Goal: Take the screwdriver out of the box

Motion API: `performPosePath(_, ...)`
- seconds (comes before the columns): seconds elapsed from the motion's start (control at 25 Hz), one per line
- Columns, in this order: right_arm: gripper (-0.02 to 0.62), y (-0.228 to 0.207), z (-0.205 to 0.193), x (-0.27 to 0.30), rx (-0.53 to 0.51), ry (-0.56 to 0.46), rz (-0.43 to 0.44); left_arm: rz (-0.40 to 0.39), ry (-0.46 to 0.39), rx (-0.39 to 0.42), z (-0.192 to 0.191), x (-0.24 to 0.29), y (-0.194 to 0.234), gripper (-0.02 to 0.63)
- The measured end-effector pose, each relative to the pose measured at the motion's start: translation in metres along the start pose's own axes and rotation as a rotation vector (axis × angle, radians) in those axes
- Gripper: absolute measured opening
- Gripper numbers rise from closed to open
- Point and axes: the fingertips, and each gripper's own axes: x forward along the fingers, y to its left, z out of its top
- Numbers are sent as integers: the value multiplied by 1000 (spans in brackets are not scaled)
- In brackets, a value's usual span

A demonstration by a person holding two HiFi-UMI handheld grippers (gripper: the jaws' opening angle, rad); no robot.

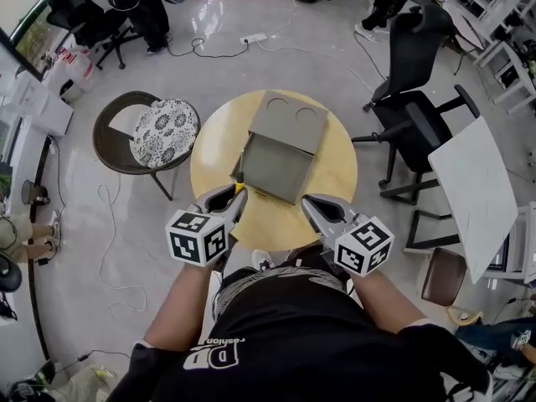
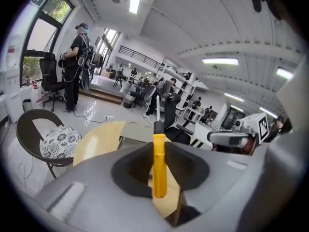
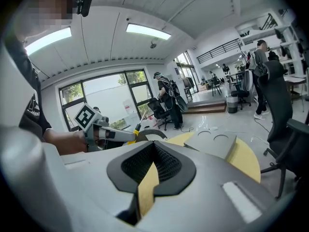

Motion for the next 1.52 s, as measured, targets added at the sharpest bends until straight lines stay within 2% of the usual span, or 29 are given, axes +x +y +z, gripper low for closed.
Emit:
performPosePath(0.56, 0, 16, 4, 3, -16, -26, 1, -94, -84, 16, 5, -38, -35, 137)
performPosePath(1.52, 0, 13, 8, -1, -32, -36, -2, -89, -161, 44, 28, -42, -47, 137)
